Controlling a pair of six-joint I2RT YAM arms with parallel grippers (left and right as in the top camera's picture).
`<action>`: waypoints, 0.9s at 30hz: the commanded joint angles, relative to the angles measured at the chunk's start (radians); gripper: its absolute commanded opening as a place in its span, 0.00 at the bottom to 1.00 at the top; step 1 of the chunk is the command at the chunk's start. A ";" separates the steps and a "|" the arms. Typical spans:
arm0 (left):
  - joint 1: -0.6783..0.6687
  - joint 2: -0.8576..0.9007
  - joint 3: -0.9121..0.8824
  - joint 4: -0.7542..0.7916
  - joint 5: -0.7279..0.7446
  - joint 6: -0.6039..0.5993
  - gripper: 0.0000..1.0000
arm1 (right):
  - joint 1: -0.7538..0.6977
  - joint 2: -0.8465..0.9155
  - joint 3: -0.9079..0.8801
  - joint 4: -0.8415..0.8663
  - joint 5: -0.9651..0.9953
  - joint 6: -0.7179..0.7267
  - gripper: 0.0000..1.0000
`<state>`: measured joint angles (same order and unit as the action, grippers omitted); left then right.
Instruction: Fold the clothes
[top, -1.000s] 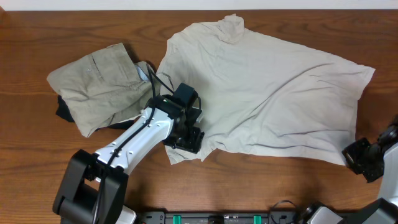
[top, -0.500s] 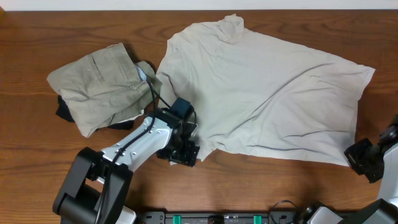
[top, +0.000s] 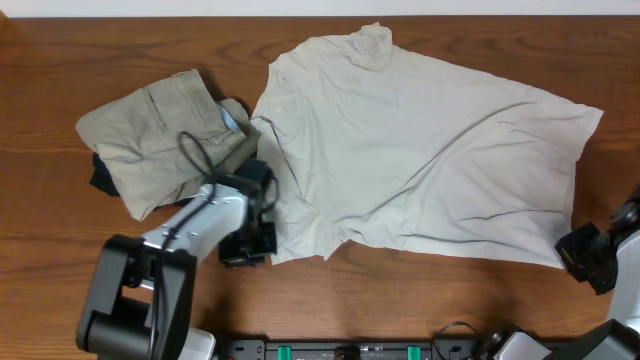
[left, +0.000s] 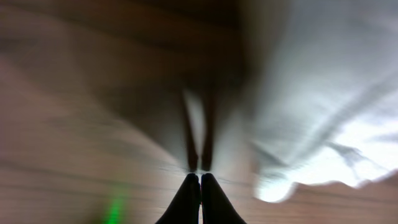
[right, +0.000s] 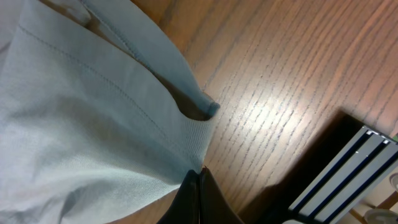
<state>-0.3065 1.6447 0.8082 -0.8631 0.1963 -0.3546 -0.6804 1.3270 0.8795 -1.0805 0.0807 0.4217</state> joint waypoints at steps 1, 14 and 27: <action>0.063 -0.007 -0.004 0.032 0.123 0.074 0.06 | -0.003 -0.006 0.003 0.003 0.027 0.027 0.01; 0.059 -0.036 0.014 0.132 0.222 0.102 0.98 | -0.003 -0.006 0.003 0.011 0.023 0.027 0.01; 0.058 0.021 0.014 0.234 0.219 0.092 0.62 | -0.003 -0.006 0.003 0.014 0.017 0.027 0.01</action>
<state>-0.2489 1.6245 0.8104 -0.6277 0.4164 -0.2680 -0.6804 1.3270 0.8795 -1.0679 0.0830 0.4366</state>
